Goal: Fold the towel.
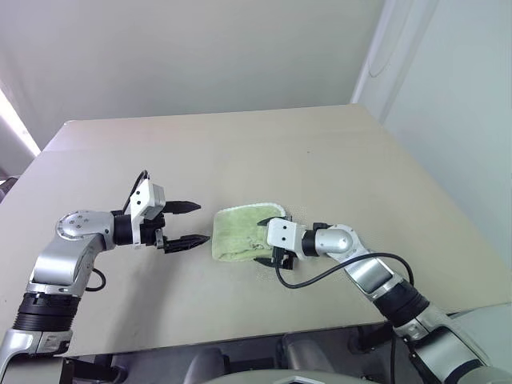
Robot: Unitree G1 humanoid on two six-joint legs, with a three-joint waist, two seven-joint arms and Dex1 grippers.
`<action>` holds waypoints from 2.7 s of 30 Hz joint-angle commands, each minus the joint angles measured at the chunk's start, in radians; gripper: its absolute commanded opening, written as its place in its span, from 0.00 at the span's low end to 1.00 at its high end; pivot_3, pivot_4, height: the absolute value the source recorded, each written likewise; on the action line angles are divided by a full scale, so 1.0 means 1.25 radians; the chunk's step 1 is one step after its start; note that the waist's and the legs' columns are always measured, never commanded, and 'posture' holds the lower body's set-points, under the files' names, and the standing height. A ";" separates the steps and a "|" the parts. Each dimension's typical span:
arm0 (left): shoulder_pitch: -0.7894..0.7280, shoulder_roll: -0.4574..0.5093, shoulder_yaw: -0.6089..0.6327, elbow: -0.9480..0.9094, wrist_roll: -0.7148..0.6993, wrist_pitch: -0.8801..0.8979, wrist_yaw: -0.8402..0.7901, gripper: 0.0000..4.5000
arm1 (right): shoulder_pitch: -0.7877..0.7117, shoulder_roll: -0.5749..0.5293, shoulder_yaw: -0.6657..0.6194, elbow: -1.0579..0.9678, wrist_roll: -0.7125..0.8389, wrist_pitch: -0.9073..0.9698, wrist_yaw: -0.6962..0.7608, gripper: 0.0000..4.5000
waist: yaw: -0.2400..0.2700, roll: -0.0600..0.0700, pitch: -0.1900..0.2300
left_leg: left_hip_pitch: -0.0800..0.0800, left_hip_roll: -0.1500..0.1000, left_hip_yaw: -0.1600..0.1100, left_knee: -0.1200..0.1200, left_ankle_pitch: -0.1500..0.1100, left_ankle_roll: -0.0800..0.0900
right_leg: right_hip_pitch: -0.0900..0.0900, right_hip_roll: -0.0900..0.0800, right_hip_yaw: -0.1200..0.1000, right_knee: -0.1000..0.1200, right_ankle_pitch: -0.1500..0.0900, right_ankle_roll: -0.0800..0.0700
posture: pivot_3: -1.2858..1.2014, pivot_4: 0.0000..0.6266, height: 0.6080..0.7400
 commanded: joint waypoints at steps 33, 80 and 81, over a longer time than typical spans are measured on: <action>-0.065 -0.037 -0.046 0.094 0.052 -0.075 0.000 1.00 | -0.224 -0.197 -0.345 0.226 -0.039 0.004 -0.137 0.00 | 0.001 0.000 0.001 | -0.002 -0.001 0.001 -0.001 0.000 0.000 | -0.001 -0.001 0.000 -0.002 0.000 0.000 | 0.52 0.00 0.79; -0.073 -0.043 -0.050 0.119 0.085 -0.108 0.004 1.00 | -0.138 0.004 -0.557 0.428 0.210 0.173 -0.281 0.93 | -0.002 0.002 0.002 | -0.001 -0.001 0.002 0.000 0.000 0.000 | -0.001 0.000 0.002 -0.001 0.001 0.001 | 0.52 0.00 0.79; -0.073 -0.043 -0.050 0.119 0.086 -0.110 0.006 1.00 | -0.145 0.005 -0.552 0.456 0.205 0.157 -0.282 0.93 | -0.002 0.002 0.002 | -0.001 -0.001 0.002 0.000 0.000 0.000 | -0.001 0.000 0.002 -0.001 0.001 0.001 | 0.52 0.00 0.79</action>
